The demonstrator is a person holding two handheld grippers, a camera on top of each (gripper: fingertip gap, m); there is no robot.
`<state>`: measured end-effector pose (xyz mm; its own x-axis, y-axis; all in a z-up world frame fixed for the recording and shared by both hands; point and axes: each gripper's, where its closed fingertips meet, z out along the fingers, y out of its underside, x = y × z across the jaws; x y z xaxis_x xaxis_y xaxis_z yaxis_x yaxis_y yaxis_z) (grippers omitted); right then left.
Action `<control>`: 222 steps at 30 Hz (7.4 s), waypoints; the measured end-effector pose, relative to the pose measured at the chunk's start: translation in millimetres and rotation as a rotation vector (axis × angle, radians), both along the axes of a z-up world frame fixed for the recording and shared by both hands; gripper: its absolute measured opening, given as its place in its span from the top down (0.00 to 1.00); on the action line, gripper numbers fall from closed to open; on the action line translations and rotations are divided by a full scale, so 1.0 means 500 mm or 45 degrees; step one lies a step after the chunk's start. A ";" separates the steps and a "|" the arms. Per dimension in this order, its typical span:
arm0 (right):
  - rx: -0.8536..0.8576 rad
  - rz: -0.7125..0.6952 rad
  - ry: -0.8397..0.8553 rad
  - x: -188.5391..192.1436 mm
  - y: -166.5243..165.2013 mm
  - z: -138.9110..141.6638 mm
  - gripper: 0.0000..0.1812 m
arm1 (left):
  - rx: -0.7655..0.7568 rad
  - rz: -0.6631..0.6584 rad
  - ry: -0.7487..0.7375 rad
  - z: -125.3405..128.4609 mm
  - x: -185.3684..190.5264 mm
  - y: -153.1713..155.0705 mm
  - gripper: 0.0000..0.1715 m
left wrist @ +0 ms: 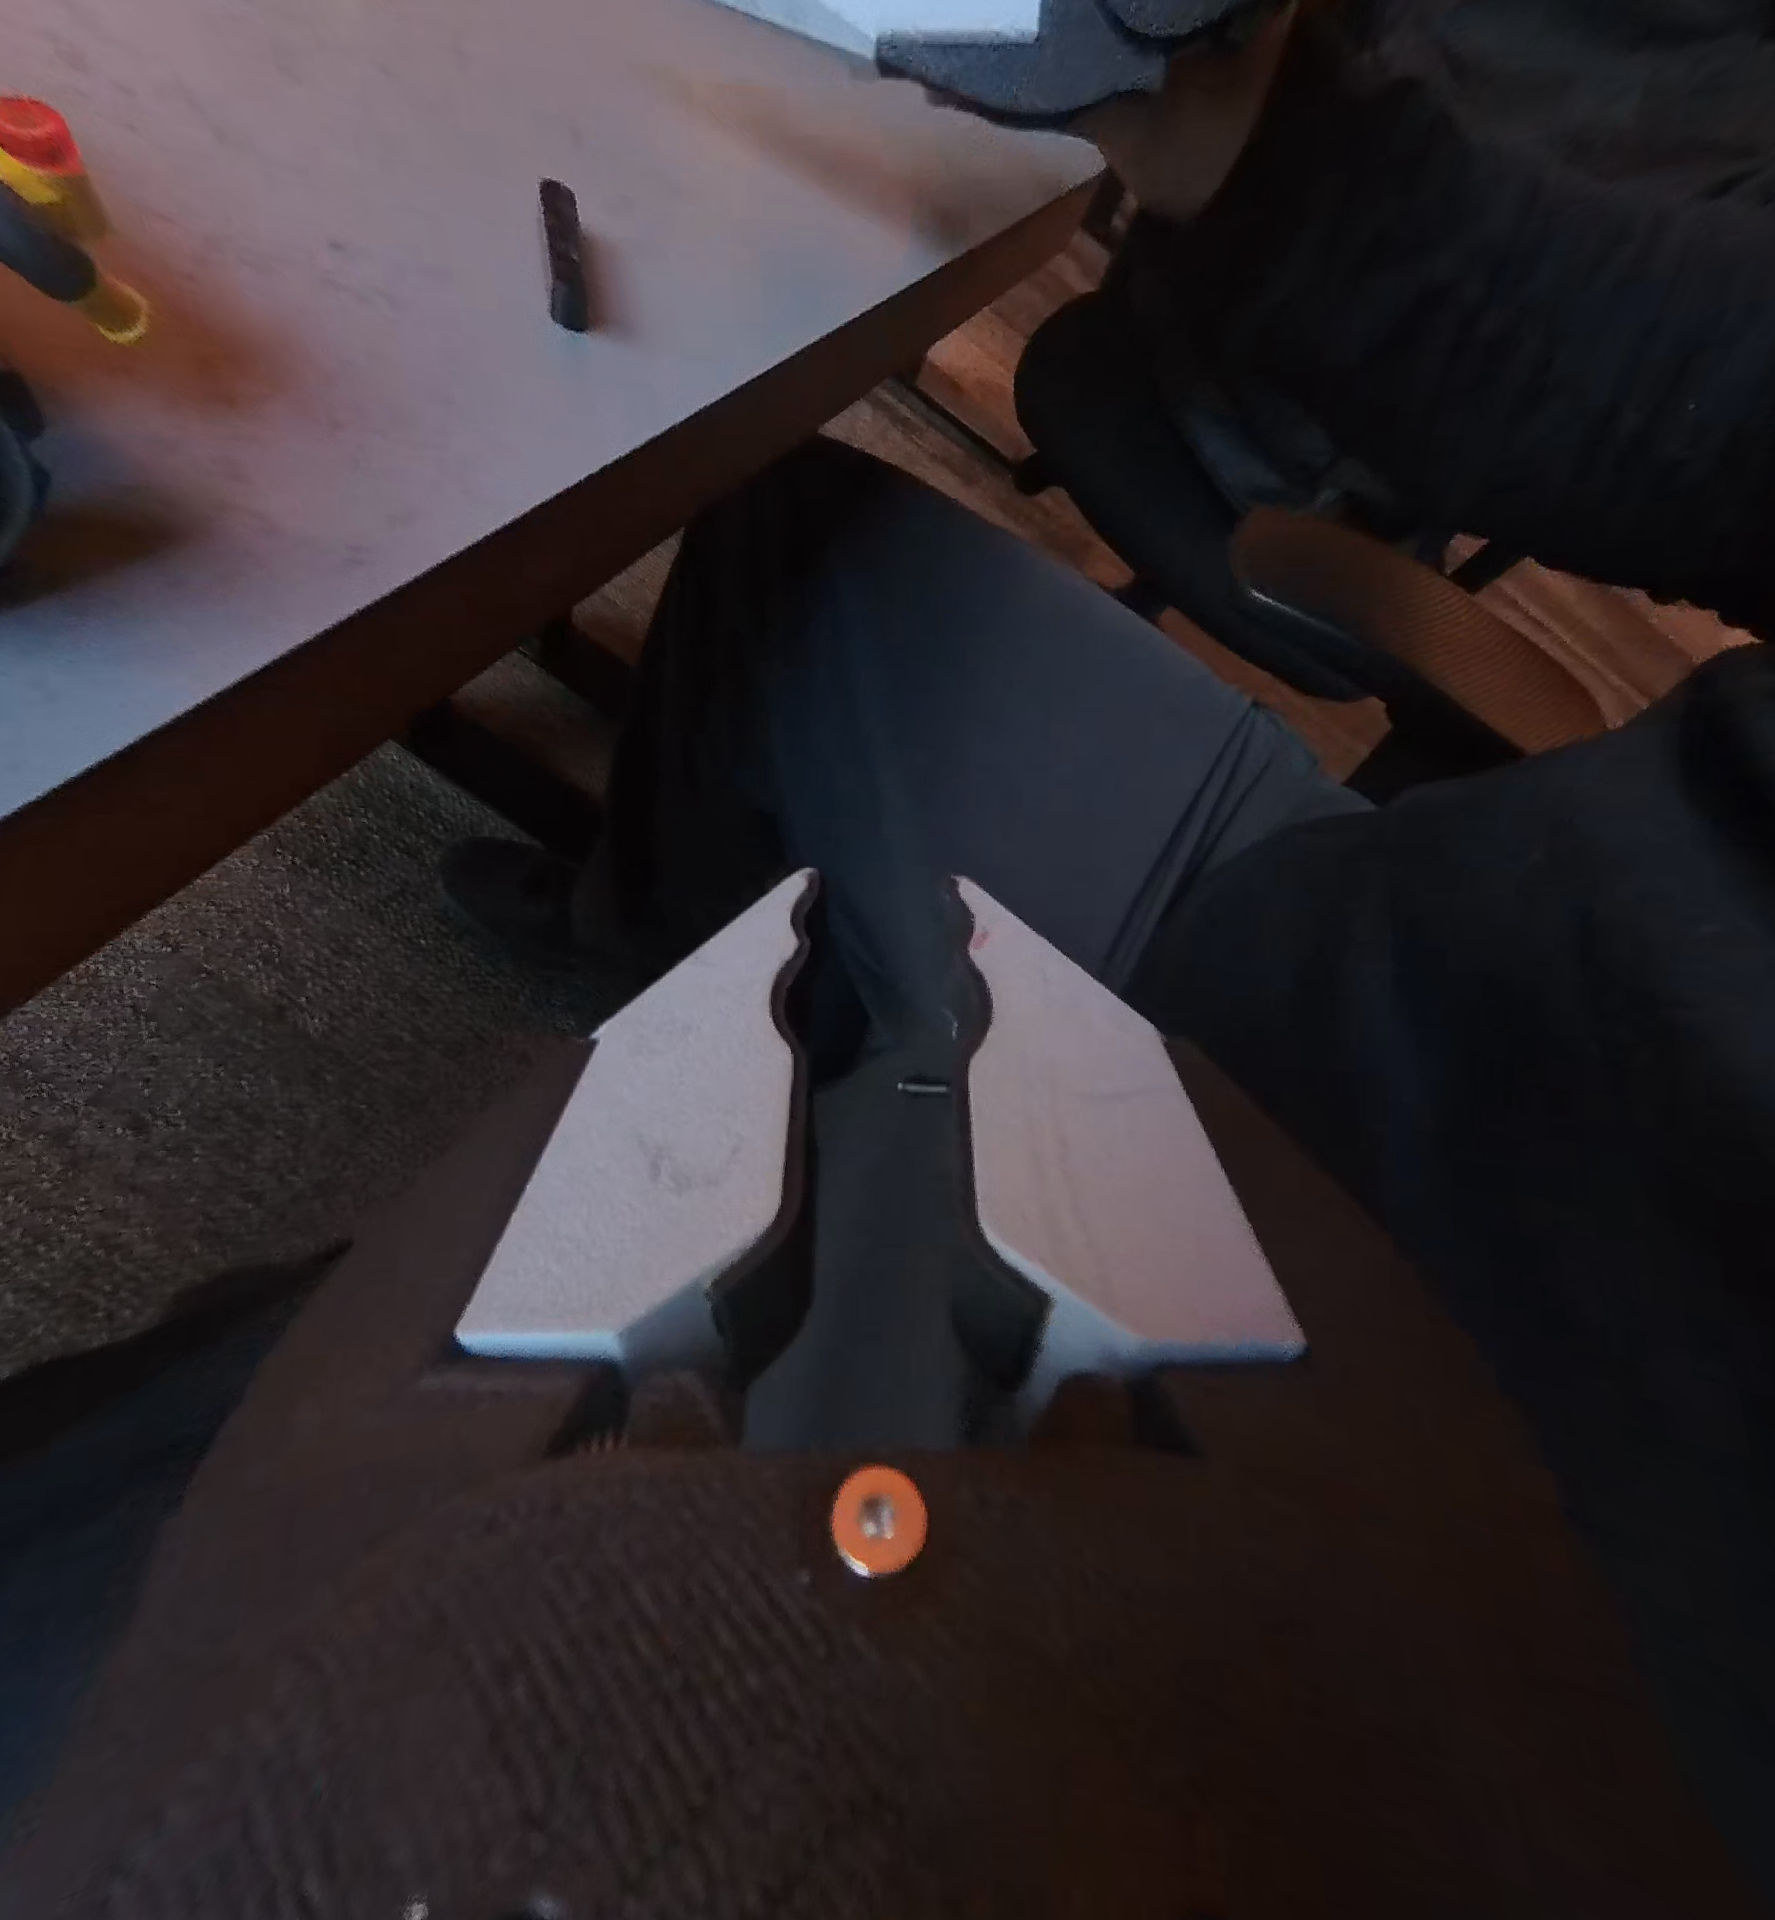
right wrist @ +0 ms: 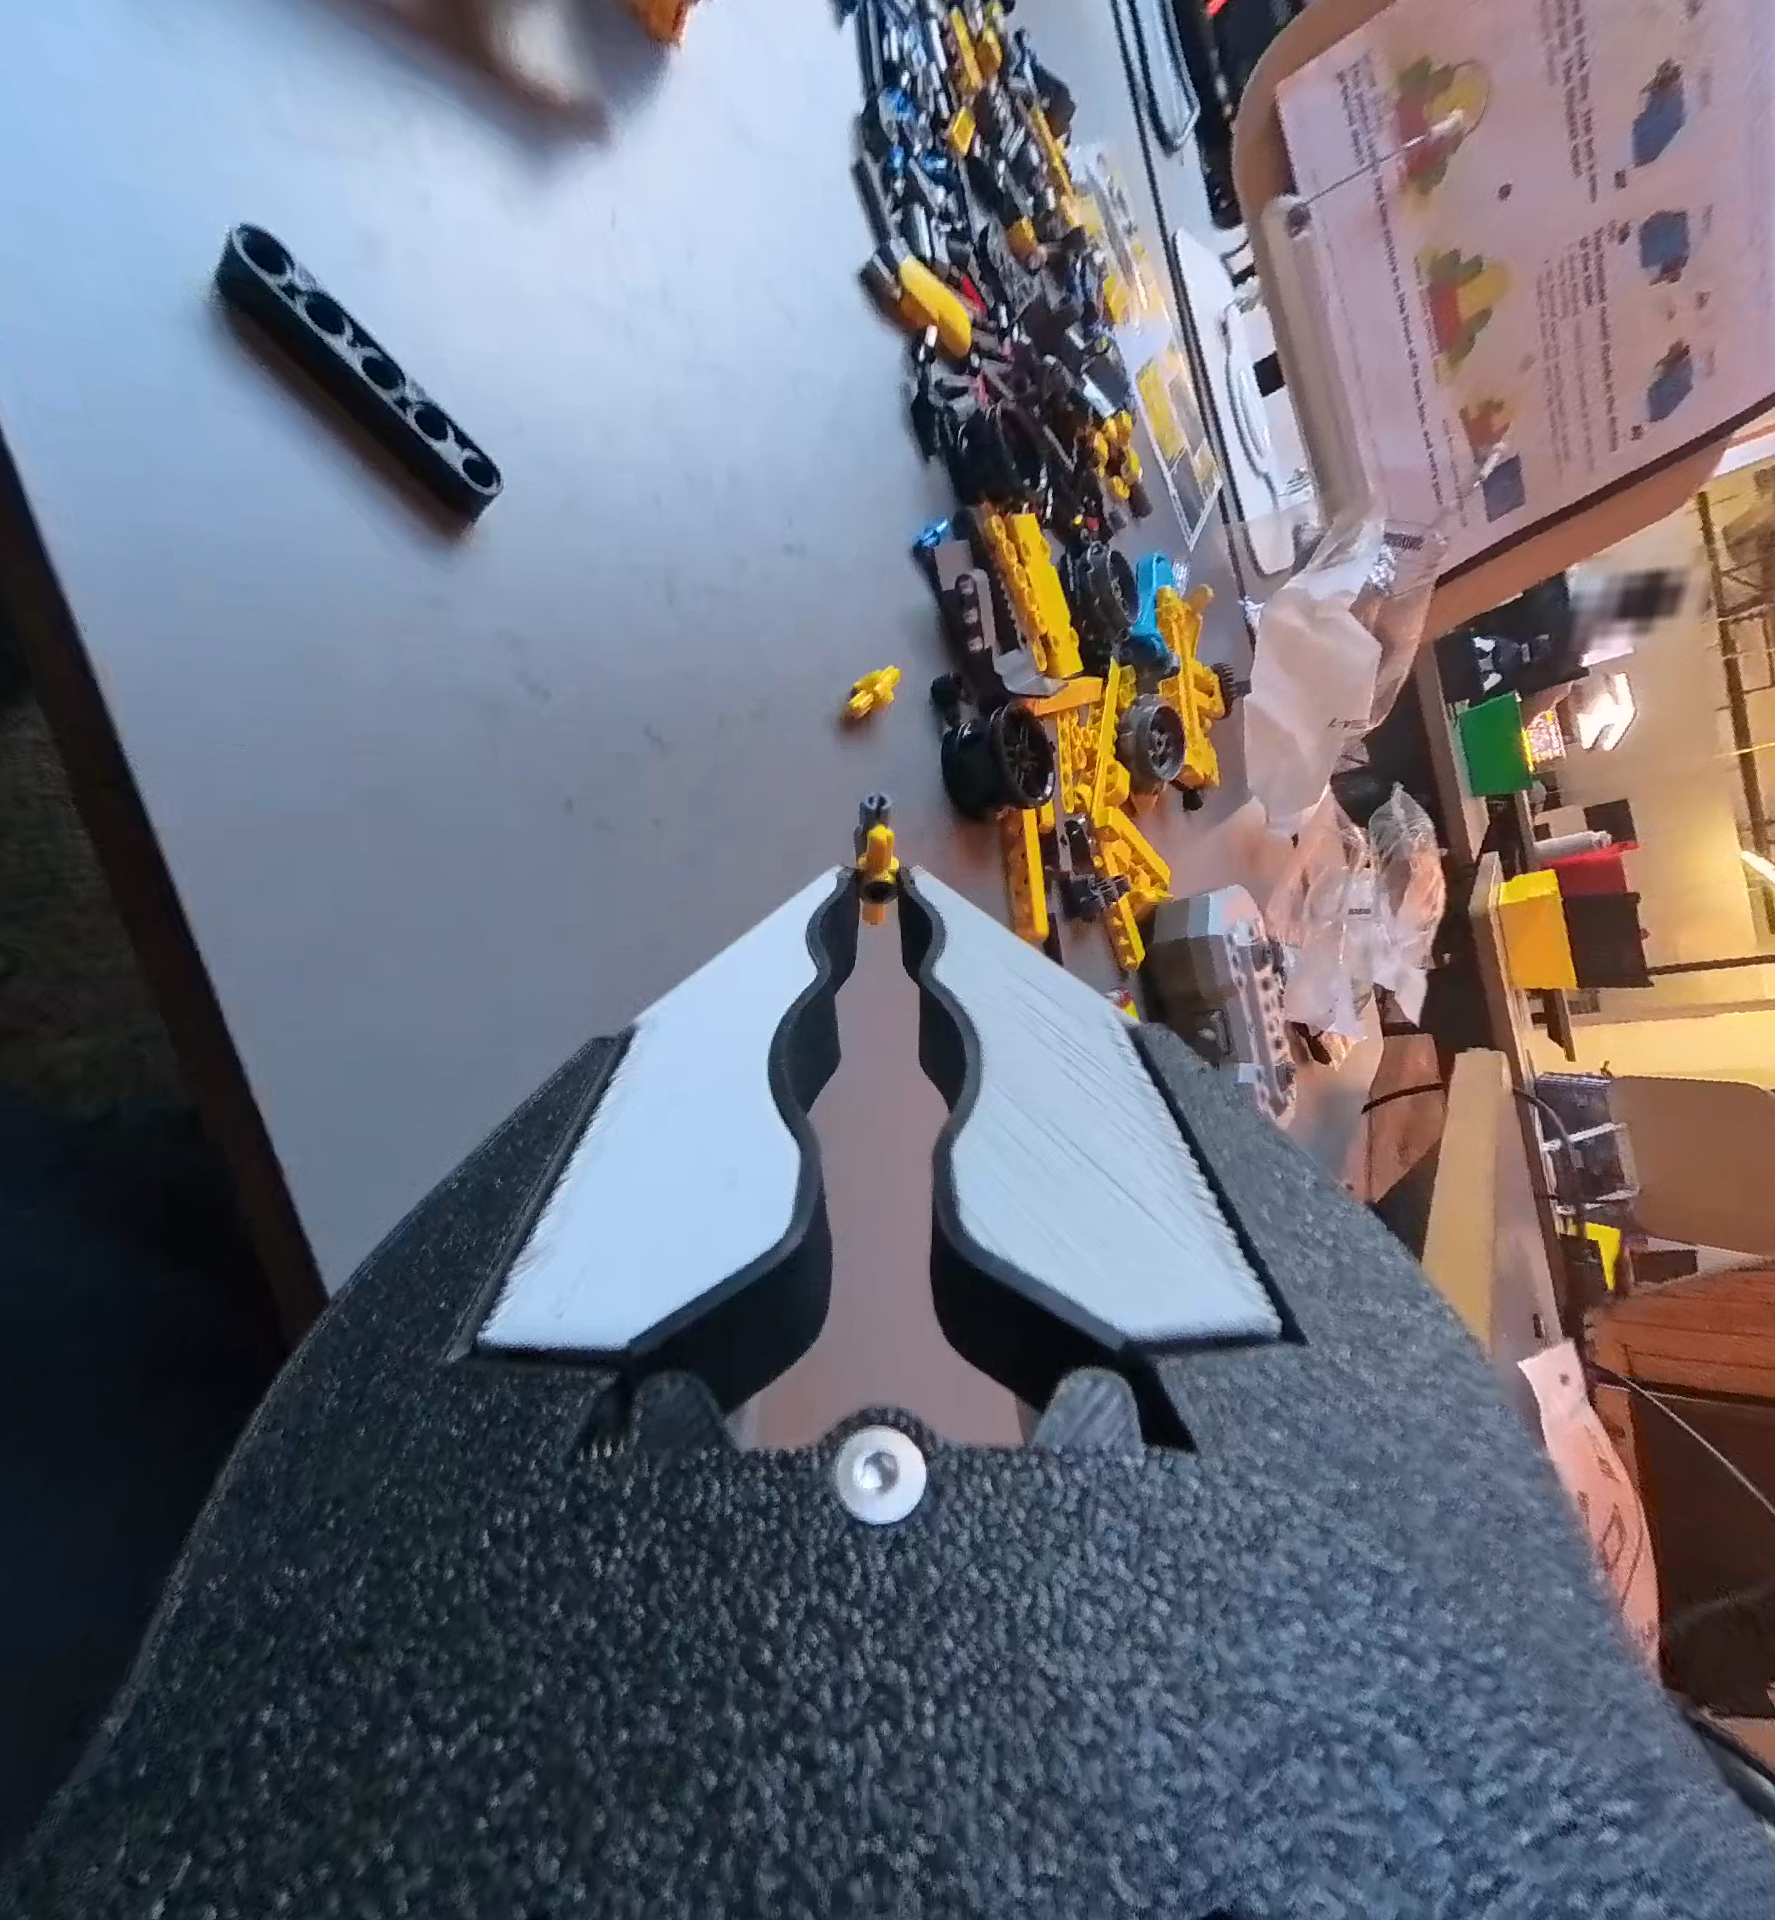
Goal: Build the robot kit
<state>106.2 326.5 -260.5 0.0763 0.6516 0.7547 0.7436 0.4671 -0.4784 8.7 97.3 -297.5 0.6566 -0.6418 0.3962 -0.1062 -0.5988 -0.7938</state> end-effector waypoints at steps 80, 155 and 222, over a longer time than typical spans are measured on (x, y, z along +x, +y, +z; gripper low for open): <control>-1.060 -0.026 0.283 0.003 -0.035 -0.031 0.76 | -0.128 -0.045 0.041 -0.050 0.009 -0.015 0.90; -1.065 -0.220 0.180 -0.122 0.070 -0.060 0.89 | -0.152 -0.102 0.140 -0.078 0.034 -0.026 0.90; -0.982 -0.214 0.395 0.007 -0.031 -0.038 0.95 | 0.204 -0.104 0.495 0.098 0.158 0.303 0.85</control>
<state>109.7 311.1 -279.5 0.3480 0.9369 0.0327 0.5564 -0.1784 -0.8115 87.7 248.5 -248.4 0.6818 -0.7313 0.0203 -0.4578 -0.4482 -0.7678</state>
